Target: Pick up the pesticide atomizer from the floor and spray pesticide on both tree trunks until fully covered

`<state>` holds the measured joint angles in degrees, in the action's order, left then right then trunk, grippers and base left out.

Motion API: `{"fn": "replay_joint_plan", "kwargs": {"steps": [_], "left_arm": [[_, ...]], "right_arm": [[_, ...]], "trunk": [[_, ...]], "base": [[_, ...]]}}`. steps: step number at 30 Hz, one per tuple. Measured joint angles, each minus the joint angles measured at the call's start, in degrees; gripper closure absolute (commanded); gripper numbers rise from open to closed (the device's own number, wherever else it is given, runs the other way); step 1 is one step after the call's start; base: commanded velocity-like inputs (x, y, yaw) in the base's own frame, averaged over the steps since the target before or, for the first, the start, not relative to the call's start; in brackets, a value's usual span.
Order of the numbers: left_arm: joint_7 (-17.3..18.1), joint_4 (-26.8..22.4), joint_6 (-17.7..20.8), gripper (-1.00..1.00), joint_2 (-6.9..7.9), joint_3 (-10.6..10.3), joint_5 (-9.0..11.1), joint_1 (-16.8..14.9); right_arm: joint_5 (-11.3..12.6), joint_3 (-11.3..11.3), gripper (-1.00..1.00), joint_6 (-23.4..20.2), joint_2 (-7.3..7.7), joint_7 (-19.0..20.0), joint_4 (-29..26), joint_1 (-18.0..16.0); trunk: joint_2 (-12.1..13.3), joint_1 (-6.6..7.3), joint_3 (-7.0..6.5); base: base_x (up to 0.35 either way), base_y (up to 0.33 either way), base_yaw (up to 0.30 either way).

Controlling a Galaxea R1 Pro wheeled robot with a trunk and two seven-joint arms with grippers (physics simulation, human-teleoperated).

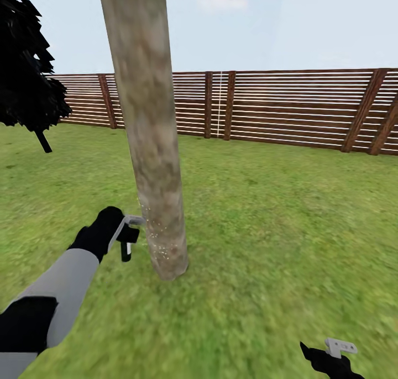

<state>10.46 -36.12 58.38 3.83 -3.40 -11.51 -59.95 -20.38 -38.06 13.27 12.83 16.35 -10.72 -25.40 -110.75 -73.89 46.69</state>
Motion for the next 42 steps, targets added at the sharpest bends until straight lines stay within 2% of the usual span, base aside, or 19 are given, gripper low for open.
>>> {"fn": "replay_joint_plan", "kwargs": {"steps": [3, 6, 9, 11, 13, 15, 17, 19, 20, 22, 24, 25, 27, 29, 32, 36, 38, 39, 42], "left_arm": [[0.0, 2.1, -0.5, 1.0, 0.29, 0.0, -0.3, 0.3], [-0.3, 6.5, -4.3, 1.0, 0.47, 0.1, -0.2, 2.1], [-0.6, 7.8, -8.6, 1.0, 0.48, 0.3, -0.1, 5.4], [-0.8, 7.9, -9.4, 1.0, 0.42, 0.5, 0.1, 7.6], [-0.8, 7.9, -9.8, 1.0, 0.02, 0.7, 0.5, 9.8], [-1.0, 8.3, -12.5, 1.0, -0.65, 0.8, 0.8, 11.5], [-1.1, 10.4, -14.1, 1.0, -1.37, 1.3, 1.4, 11.9], [-1.1, 12.5, -14.7, 1.0, -2.81, 1.8, 4.8, 12.1], [-1.3, 13.4, -14.9, 1.0, -3.98, 1.8, 5.3, 12.1], [-4.1, 14.1, -15.0, 1.0, -6.59, 1.8, 5.1, 12.1], [-10.1, 14.3, -15.0, 1.0, -9.49, 1.8, 5.8, 12.1], [-11.2, 14.3, -15.0, 1.0, -10.63, 1.7, 6.1, 12.1], [-11.8, 14.3, -15.0, 1.0, -12.01, 1.6, 6.0, 12.1], [-11.9, 13.8, -14.9, 1.0, -12.75, 1.5, 6.0, 12.1], [-12.2, 12.4, -14.8, 1.0, -12.55, 1.6, 5.6, 12.1], [-11.8, 5.7, -14.4, 1.0, -9.52, 1.8, 5.3, 12.1], [-11.8, 4.6, -14.2, 1.0, -7.67, 1.8, 6.3, 12.1], [-11.7, 4.7, -14.3, 1.0, -6.93, 1.8, 7.5, 12.1], [-11.6, 6.3, -14.5, 1.0, -6.78, 1.7, 8.6, 12.1]], "right_arm": [[0.0, 0.0, -1.0, 0.0, 0.0, 0.0, 0.0, 0.0], [0.0, 0.0, -1.0, 0.0, 0.0, 0.0, 0.0, 0.0], [0.0, 0.0, -1.0, 0.0, 0.0, 0.0, 0.0, 0.0], [0.0, 0.0, -1.0, 0.0, 0.0, 0.0, 0.0, 0.0], [0.0, 0.0, -1.0, 0.0, 0.0, 0.0, 0.0, 0.0], [0.0, 0.0, -1.0, 0.1, 0.0, 0.0, 0.0, 0.0], [0.0, 0.0, -1.0, 0.1, 0.0, 0.0, 0.0, 0.0], [0.0, 0.0, -1.0, 0.1, 0.0, 0.0, 0.0, 0.0], [0.0, 0.0, -1.0, 0.1, 0.0, 0.0, 0.0, 0.0], [0.0, 0.0, -1.0, 0.1, 0.0, 0.0, 0.0, 0.1], [0.0, 0.0, -1.0, 0.1, 0.0, 0.0, 0.0, 0.1], [0.0, 0.0, -1.0, 0.1, 0.0, 0.0, 0.0, 0.1], [0.0, 0.0, -1.0, 0.1, 0.0, 0.0, 0.0, 0.1], [0.0, 0.0, -1.0, 0.1, 0.0, 0.0, 0.0, 0.1], [0.0, 0.0, -1.0, 0.1, 0.0, 0.0, 0.0, 0.1], [0.0, 0.0, -1.0, 0.1, 0.0, 0.0, 0.0, 0.1], [0.0, 0.0, -1.0, 0.1, 0.0, 0.0, 0.0, 0.1], [0.0, 0.0, -1.0, 0.1, 0.0, 0.0, 0.0, 0.1], [0.0, 0.0, -1.0, 0.1, 0.0, 0.0, 0.0, 0.1]], "trunk": [[0.0, 0.0, 0.0], [0.0, 0.0, 0.0], [0.0, 0.0, 0.01], [0.0, 0.0, 0.0], [0.0, 0.0, 0.01], [0.0, 0.0, 0.0], [0.0, 0.0, 0.0], [0.0, 0.0, 0.0], [0.0, 0.0, 0.0], [0.0, 0.0, 0.0], [0.0, 0.0, -0.01], [0.0, 0.0, 0.0], [0.0, 0.0, 0.0], [0.0, 0.0, -0.01], [0.0, 0.0, -0.01], [0.0, 0.0, -0.01], [0.0, 0.0, -0.01], [0.0, 0.0, 0.0], [0.0, 0.0, 0.0]], "base": [[0.0, 0.0, 0.0], [0.0, 0.0, 0.0], [0.0, 0.0, 0.0], [0.0, 0.0, 0.0], [0.0, 0.0, 0.0], [0.0, 0.0, 0.0], [0.0, 0.0, 0.0], [0.0, 0.0, 0.0], [0.0, 0.0, 0.0], [0.0, 0.0, 0.0], [0.0, 0.0, 0.0], [0.0, 0.0, 0.0], [0.0, 0.0, 0.0], [0.0, 0.0, 0.0], [0.0, 0.0, 0.0], [0.0, 0.0, 0.0], [0.0, 0.0, 0.0], [0.0, 0.0, 0.0], [0.0, 0.0, 0.0]]}}
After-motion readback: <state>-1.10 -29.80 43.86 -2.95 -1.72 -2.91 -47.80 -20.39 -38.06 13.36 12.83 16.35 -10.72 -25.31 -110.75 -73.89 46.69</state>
